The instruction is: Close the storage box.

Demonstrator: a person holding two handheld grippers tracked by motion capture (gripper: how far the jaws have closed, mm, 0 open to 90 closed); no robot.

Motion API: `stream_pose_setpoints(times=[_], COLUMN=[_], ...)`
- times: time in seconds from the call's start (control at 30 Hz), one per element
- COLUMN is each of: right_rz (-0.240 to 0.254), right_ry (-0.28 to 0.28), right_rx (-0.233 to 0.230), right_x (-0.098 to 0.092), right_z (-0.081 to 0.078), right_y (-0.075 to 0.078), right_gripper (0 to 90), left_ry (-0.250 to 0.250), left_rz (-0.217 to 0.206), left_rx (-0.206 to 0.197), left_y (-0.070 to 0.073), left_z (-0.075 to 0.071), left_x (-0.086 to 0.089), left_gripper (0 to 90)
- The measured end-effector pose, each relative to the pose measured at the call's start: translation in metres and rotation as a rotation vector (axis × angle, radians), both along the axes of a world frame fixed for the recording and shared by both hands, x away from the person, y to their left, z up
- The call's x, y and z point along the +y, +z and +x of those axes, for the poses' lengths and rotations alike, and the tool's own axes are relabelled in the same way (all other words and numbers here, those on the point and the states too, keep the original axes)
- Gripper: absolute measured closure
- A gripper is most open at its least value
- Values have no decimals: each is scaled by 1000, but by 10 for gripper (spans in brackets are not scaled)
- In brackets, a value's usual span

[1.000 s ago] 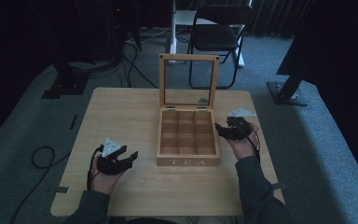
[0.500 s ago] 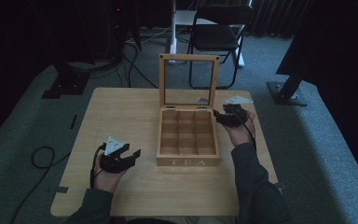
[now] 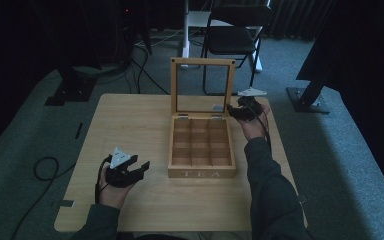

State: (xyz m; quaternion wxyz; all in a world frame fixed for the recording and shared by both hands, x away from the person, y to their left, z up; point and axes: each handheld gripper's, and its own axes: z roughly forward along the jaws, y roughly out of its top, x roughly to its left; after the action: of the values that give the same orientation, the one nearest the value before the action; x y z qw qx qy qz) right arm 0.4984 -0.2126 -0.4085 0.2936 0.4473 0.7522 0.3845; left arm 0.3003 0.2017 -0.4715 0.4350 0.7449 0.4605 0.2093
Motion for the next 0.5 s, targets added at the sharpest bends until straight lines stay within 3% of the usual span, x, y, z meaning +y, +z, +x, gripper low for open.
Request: stream_pose_setpoints(times=[0.17, 0.27, 0.5], right_rz=[36, 74, 63], right_ry=[3, 2, 15], right_rx=[14, 56, 68], right_x=[-3, -3, 6], right_z=[17, 29, 50], right_y=[1, 2, 8], right_gripper=[400, 357, 323], left_ry=[4, 7, 2], left_rz=[2, 3, 19], left_rx=[4, 9, -5], left_y=[0, 1, 12], left_z=[0, 4, 17], left_x=[2, 4, 3], left_gripper=[445, 445, 444])
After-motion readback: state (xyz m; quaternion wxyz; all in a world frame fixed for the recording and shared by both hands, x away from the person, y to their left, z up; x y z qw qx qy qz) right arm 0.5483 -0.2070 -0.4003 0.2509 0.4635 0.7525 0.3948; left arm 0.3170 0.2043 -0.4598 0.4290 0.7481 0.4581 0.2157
